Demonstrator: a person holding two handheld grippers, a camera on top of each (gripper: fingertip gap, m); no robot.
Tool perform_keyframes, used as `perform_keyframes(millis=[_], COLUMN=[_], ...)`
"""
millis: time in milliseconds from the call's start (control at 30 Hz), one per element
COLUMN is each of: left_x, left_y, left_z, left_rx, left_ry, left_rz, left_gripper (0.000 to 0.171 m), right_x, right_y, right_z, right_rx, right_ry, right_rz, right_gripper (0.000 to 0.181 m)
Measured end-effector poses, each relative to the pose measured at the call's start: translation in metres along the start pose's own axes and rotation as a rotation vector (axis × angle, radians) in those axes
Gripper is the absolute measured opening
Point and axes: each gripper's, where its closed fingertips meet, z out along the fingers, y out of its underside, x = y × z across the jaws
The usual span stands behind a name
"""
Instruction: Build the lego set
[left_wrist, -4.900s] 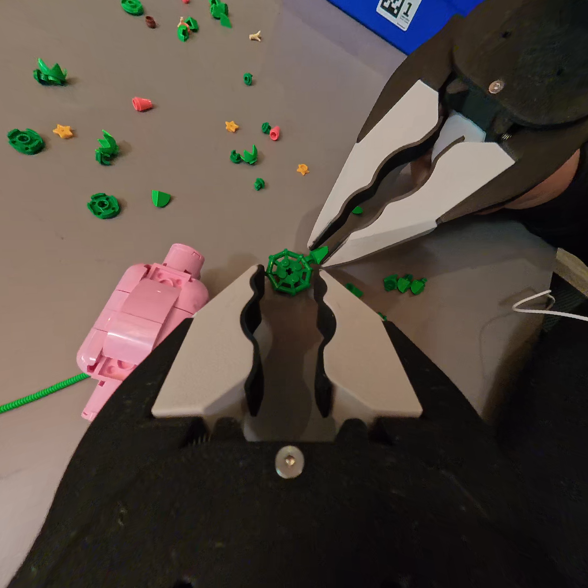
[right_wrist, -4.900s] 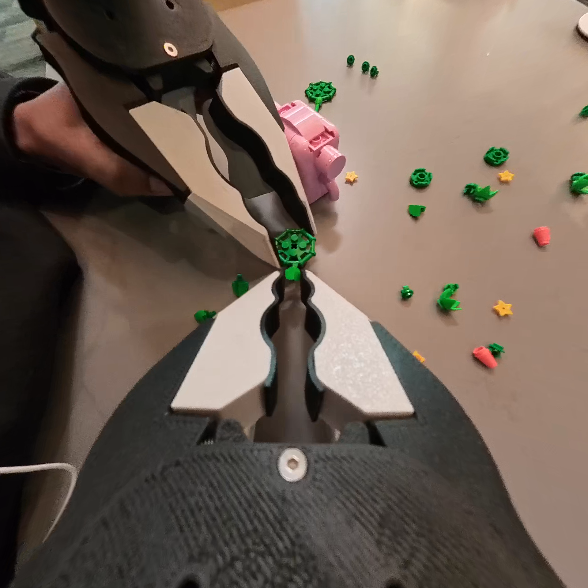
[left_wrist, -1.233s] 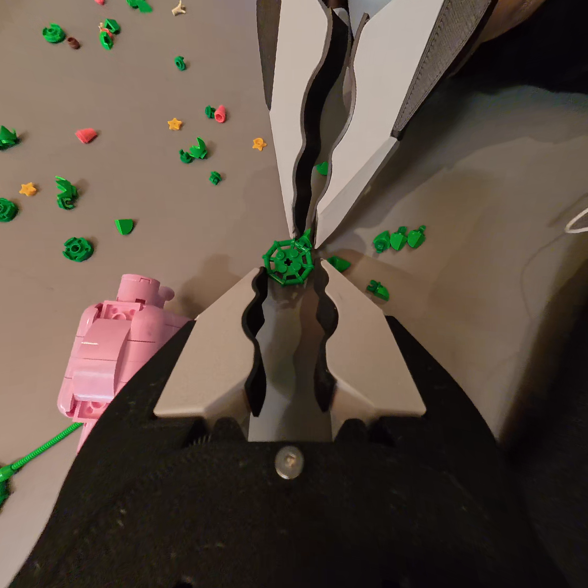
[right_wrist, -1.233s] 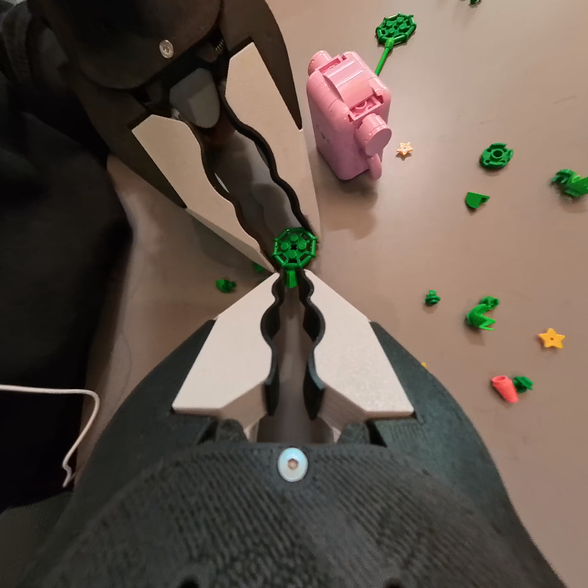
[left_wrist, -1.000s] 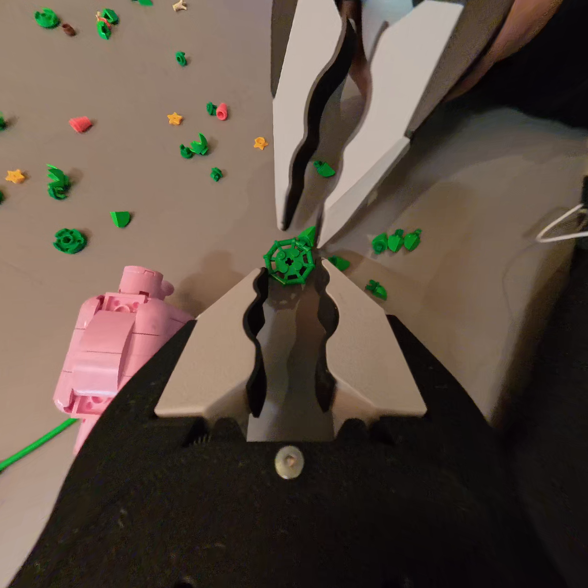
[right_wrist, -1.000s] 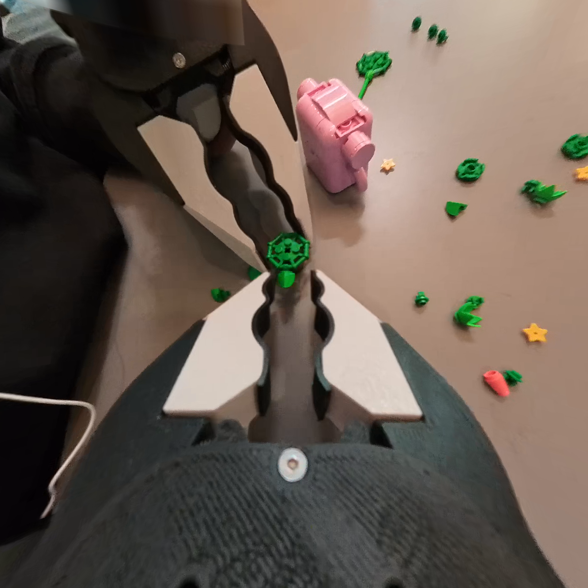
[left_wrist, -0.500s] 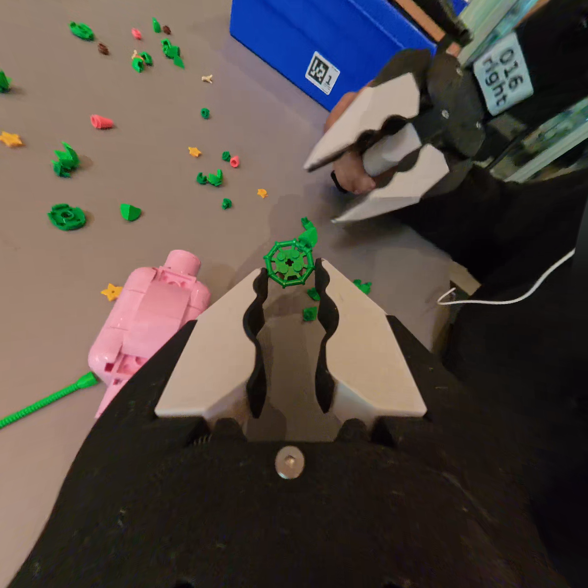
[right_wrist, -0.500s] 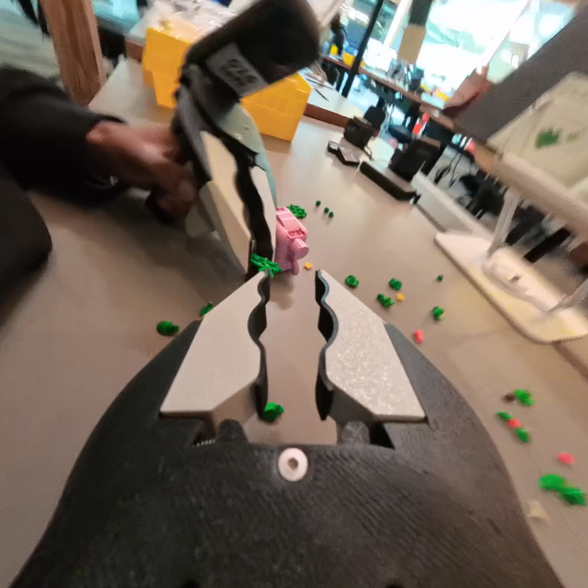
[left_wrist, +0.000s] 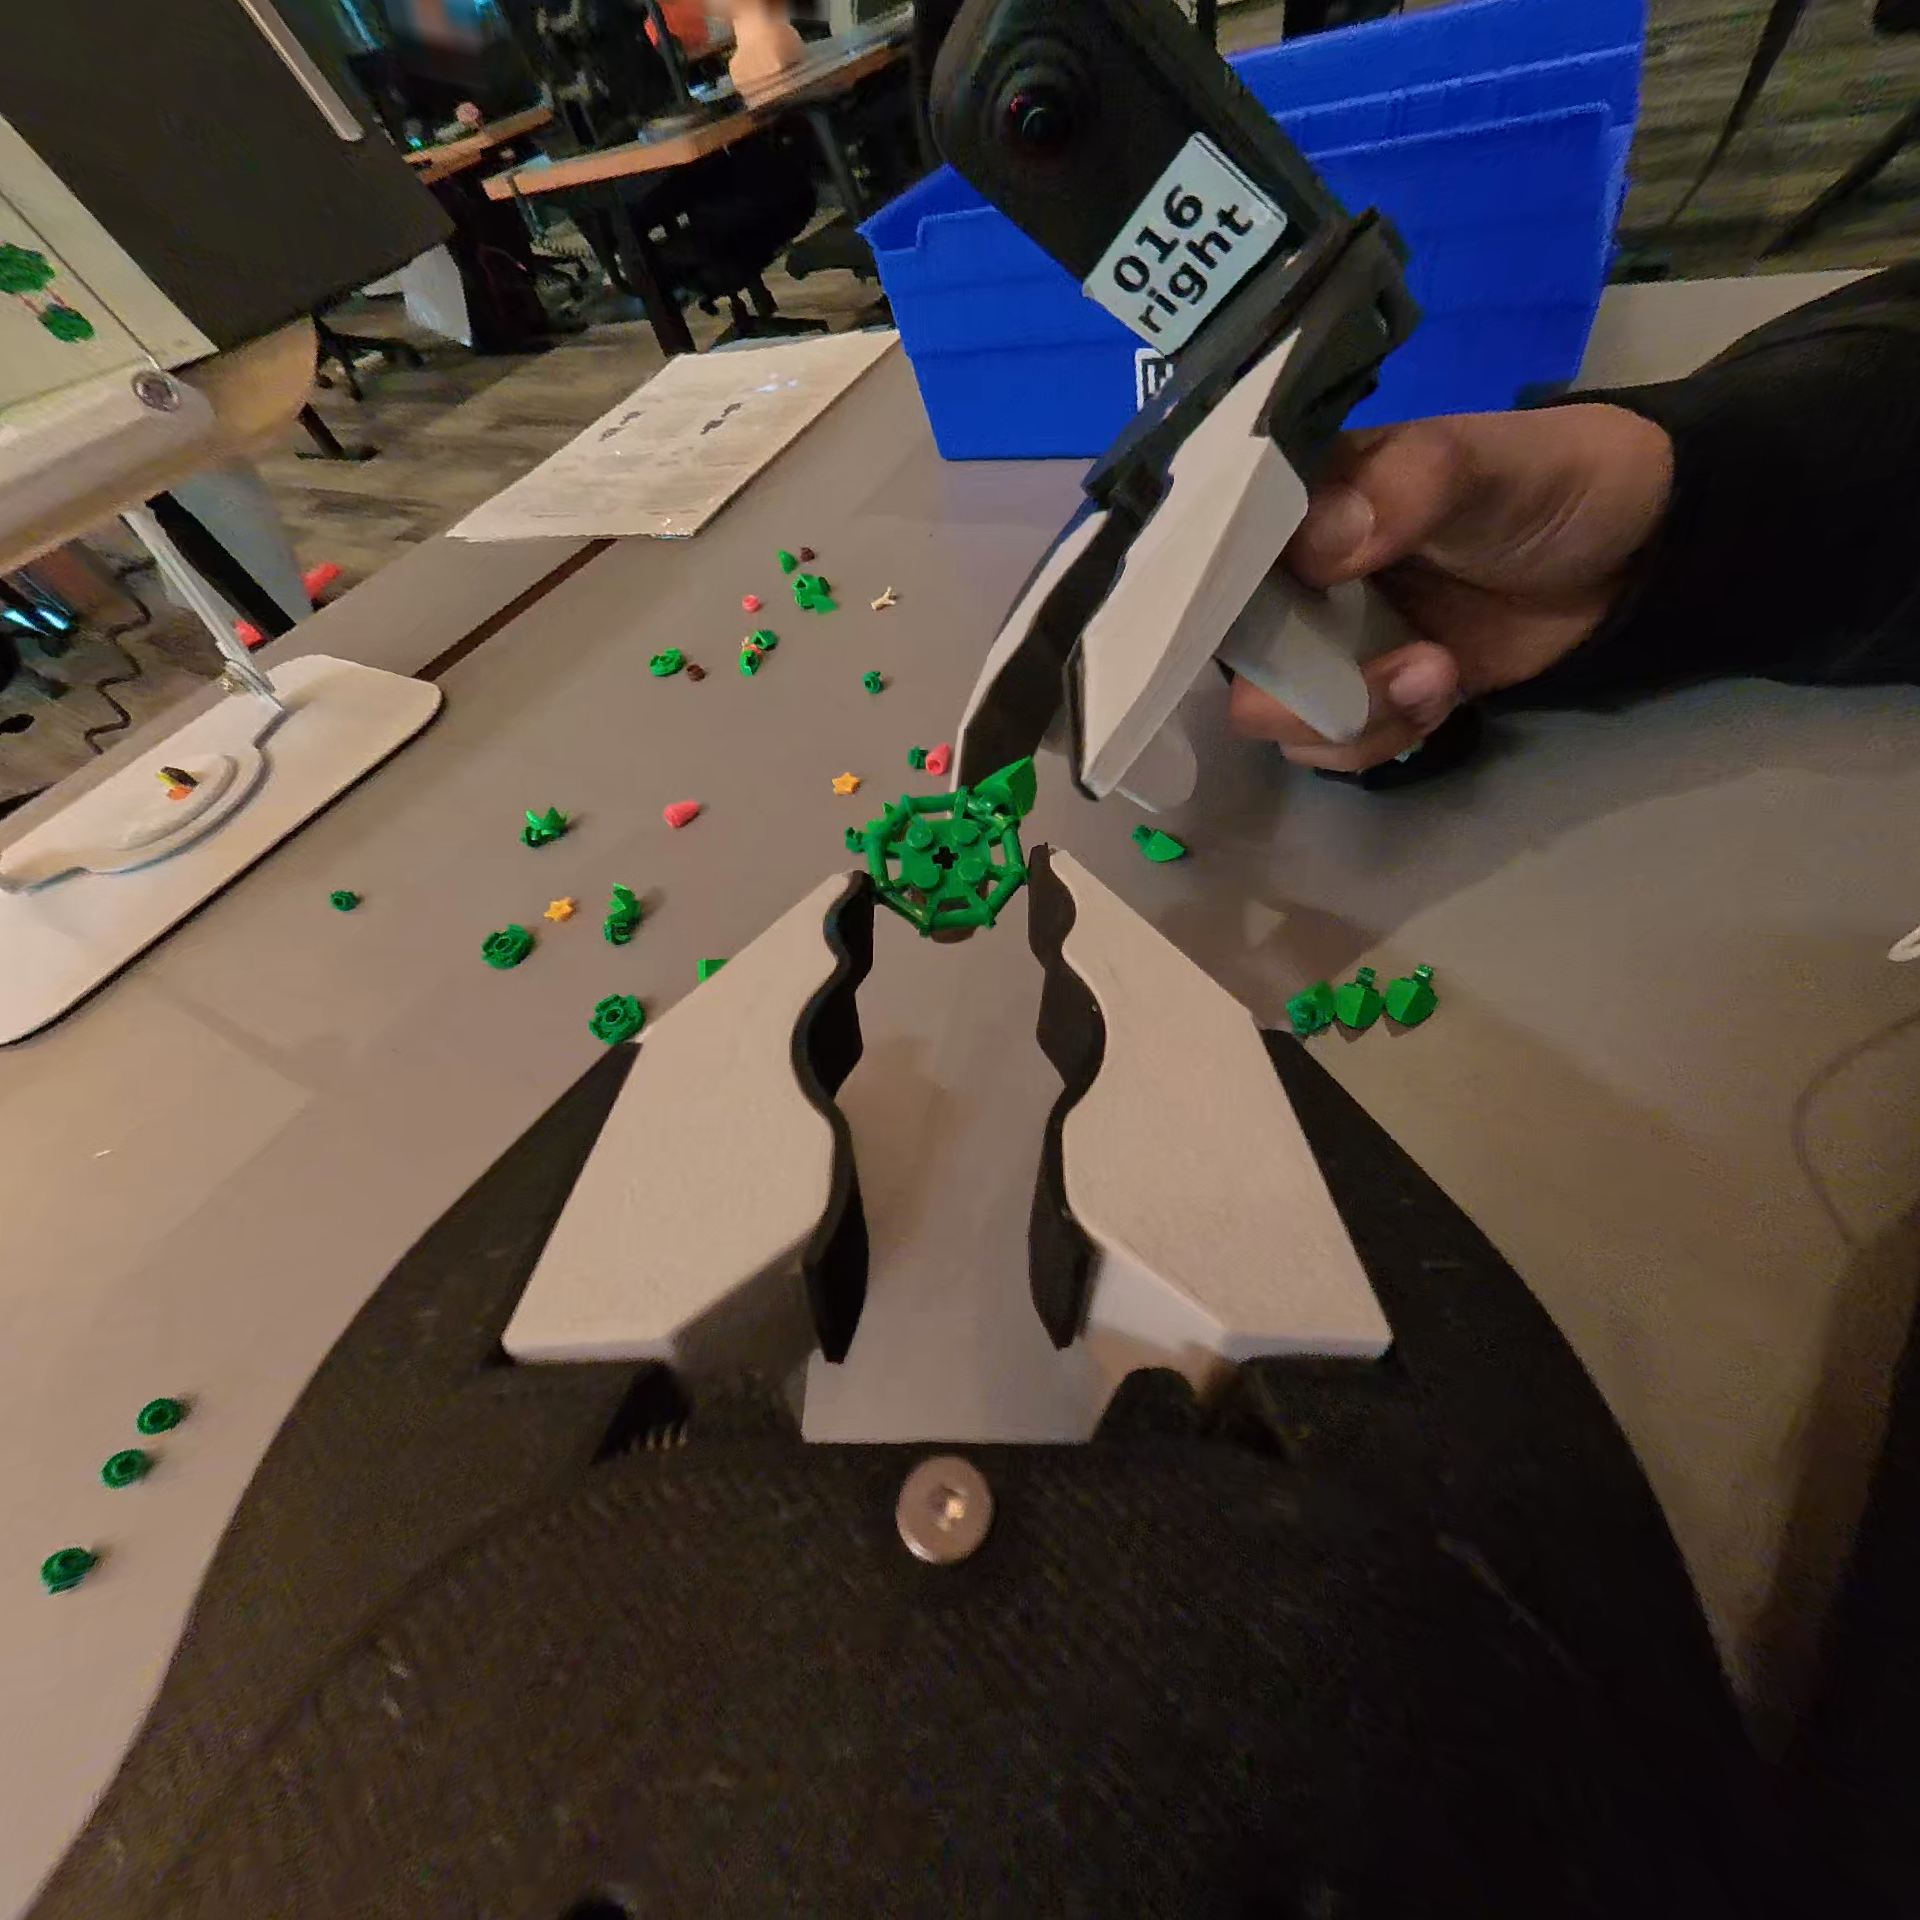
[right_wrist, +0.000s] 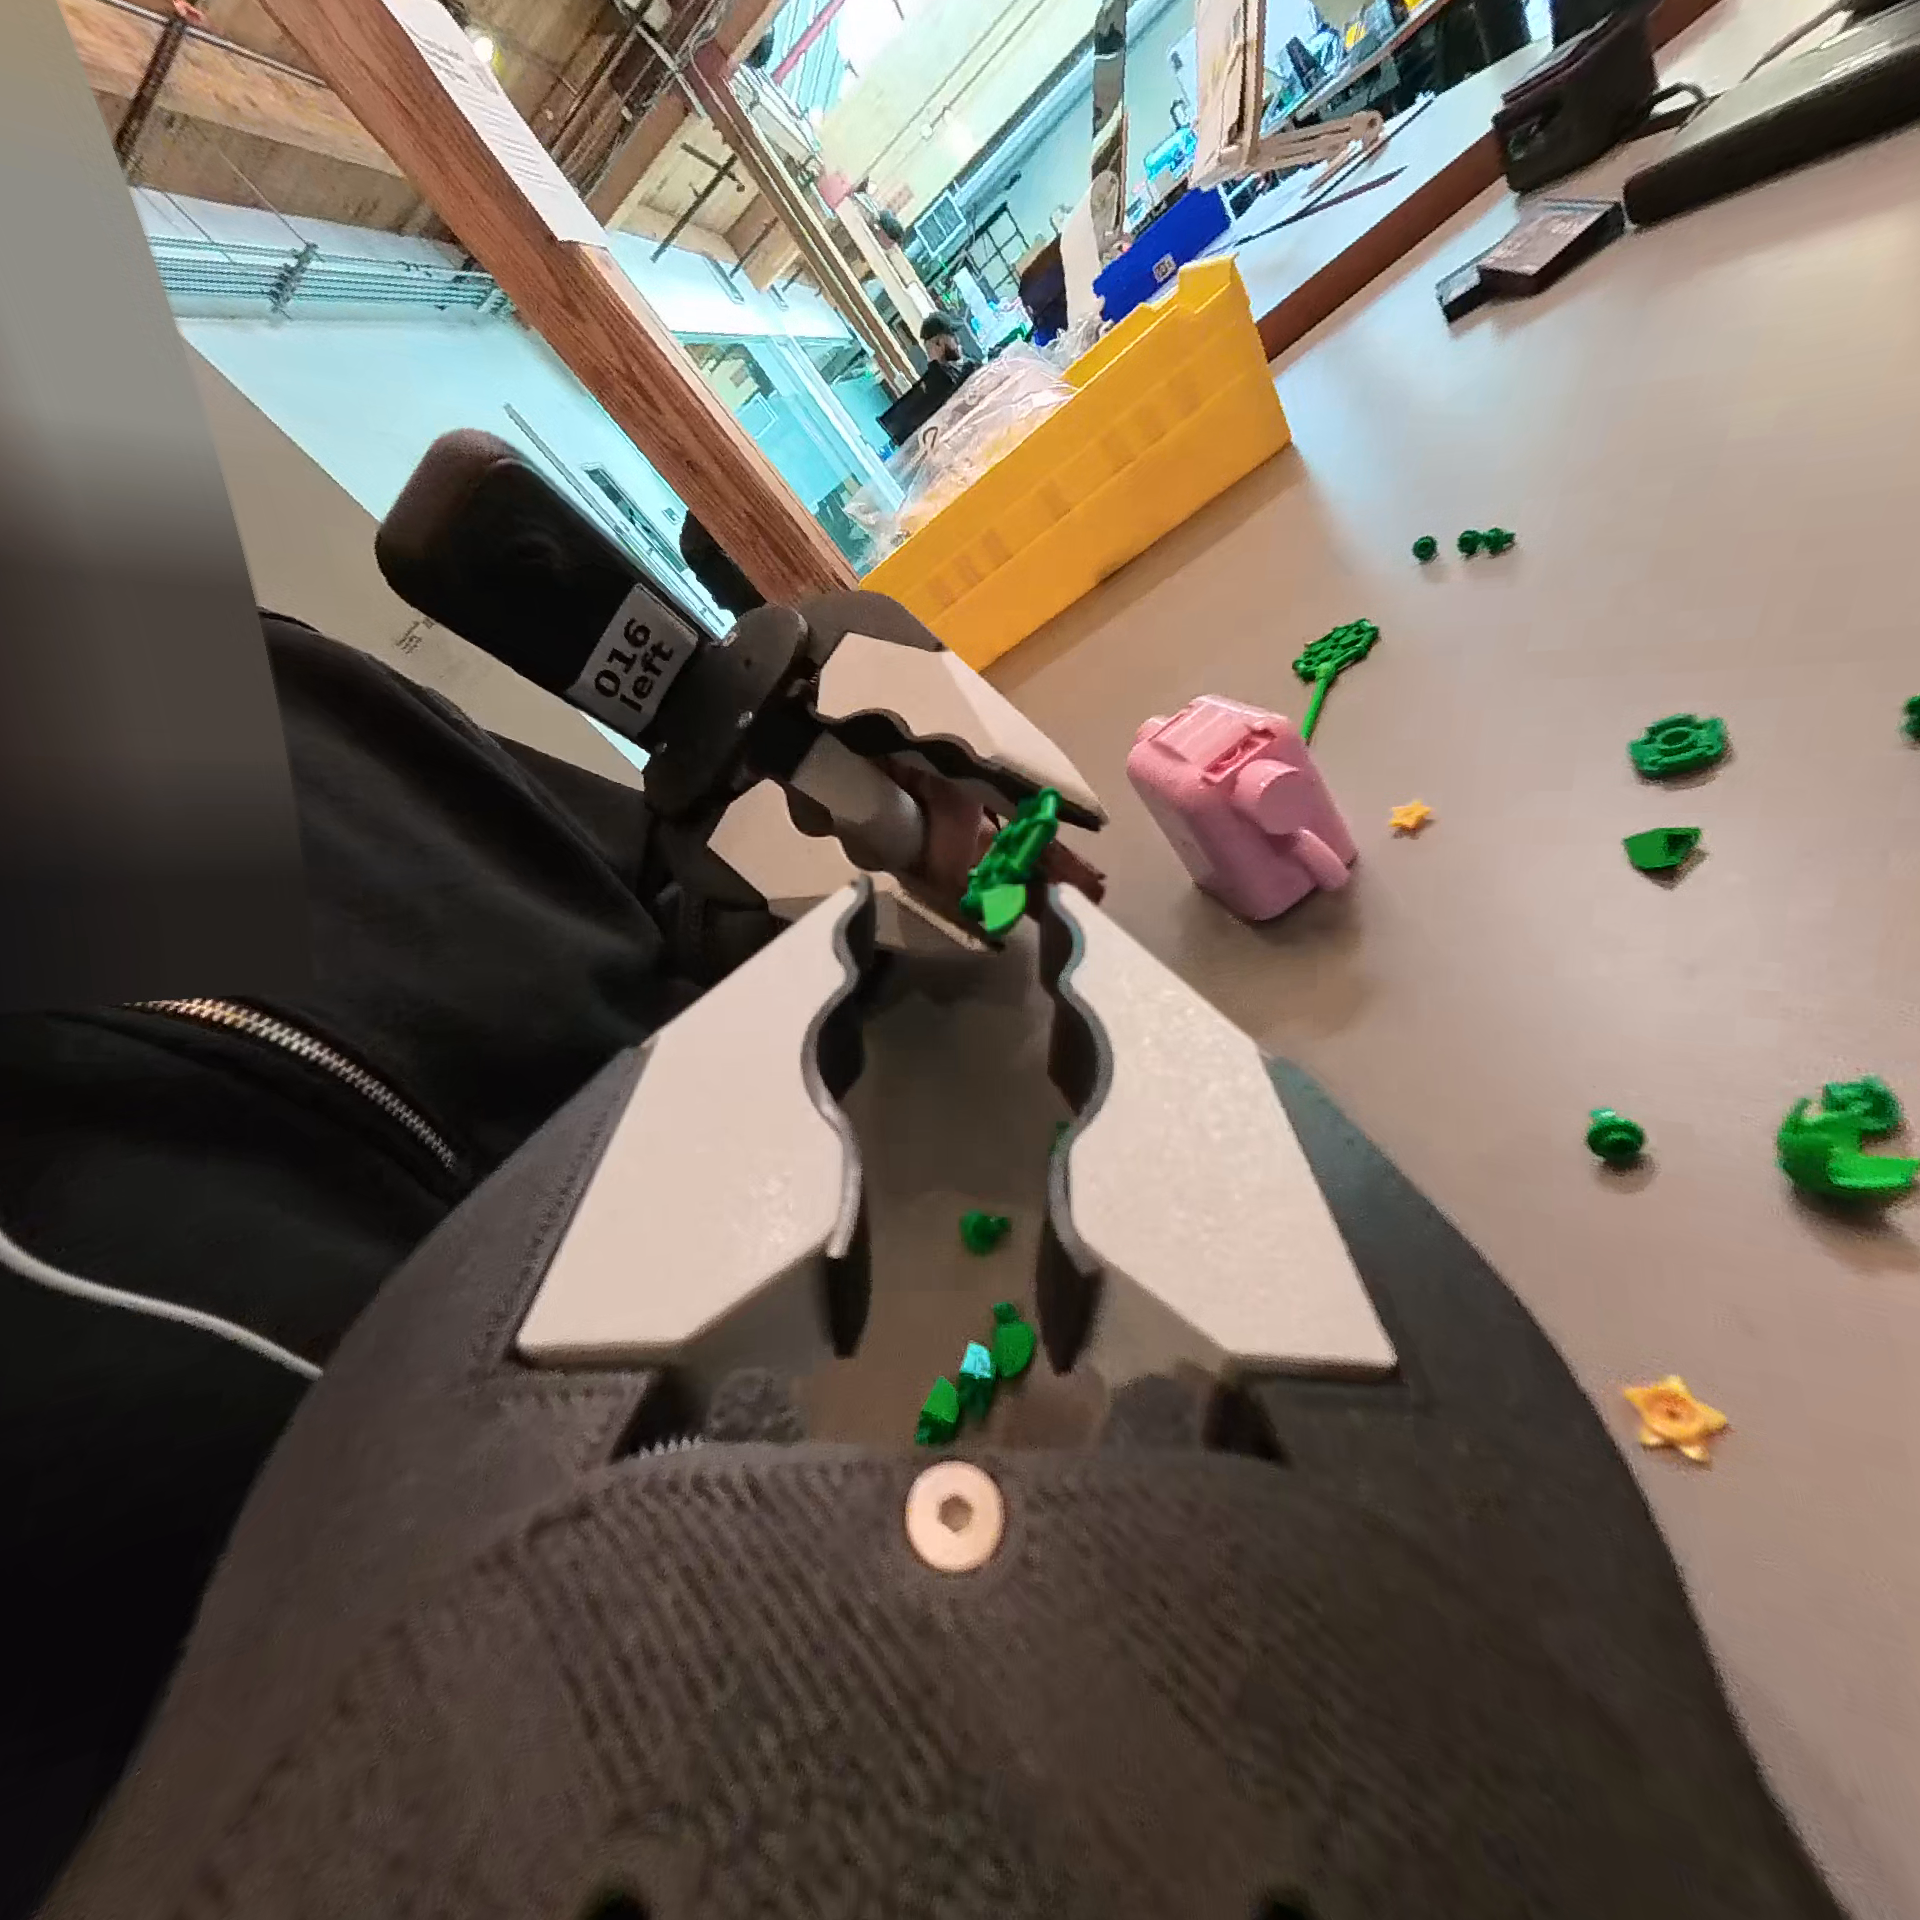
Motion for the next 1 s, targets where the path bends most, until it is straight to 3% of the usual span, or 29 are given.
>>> perform_keyframes(millis=[1000], left_x=[0.003], left_y=[0.004], left_z=[0.004], left_rx=[-0.011], left_ry=[0.030], left_rz=[-0.025], left_gripper=[0.029], right_x=[0.012], right_y=[0.003], right_z=[-0.006], right_rx=[-0.015], right_ry=[0.039], right_rz=[0.078], right_gripper=[0.006])
